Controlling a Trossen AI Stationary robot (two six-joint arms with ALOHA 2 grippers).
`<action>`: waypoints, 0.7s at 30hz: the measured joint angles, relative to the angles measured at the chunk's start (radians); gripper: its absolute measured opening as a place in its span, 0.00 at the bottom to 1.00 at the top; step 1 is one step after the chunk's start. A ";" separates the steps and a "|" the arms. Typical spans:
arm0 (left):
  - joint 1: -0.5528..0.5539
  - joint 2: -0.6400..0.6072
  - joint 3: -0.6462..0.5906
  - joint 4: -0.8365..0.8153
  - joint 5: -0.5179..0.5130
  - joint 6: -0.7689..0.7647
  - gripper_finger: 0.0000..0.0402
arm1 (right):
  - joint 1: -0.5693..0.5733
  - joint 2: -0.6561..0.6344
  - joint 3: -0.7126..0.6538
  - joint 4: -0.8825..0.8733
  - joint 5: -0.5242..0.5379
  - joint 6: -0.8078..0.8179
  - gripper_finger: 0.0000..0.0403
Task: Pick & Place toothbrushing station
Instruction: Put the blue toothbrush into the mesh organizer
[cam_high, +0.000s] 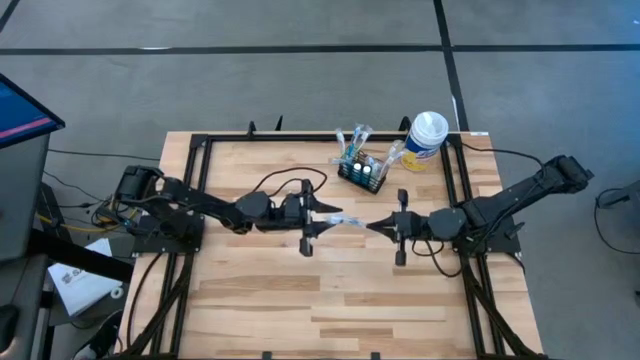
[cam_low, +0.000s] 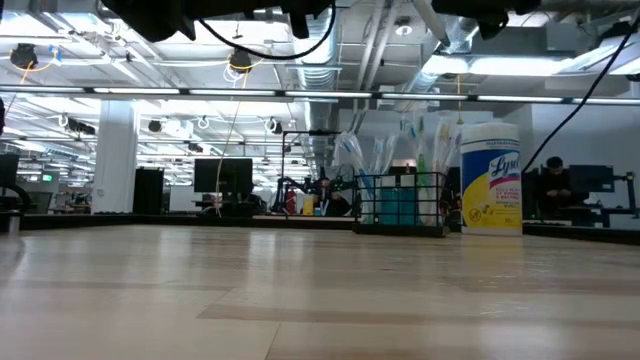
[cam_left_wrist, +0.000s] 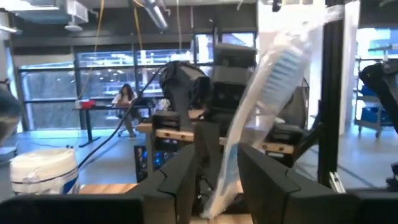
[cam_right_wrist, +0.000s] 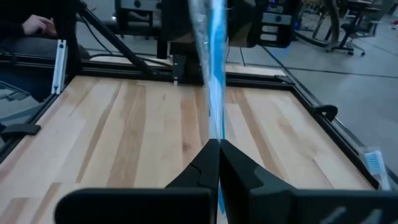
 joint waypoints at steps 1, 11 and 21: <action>-0.001 0.001 0.000 0.001 0.009 0.009 0.29 | -0.003 0.000 0.000 0.001 0.000 -0.001 0.00; -0.001 0.001 0.000 0.022 0.018 0.018 0.44 | -0.036 0.001 0.000 0.020 -0.041 -0.003 0.00; -0.001 0.001 0.000 0.064 0.018 0.017 0.47 | -0.096 0.096 0.000 0.115 -0.119 -0.023 0.00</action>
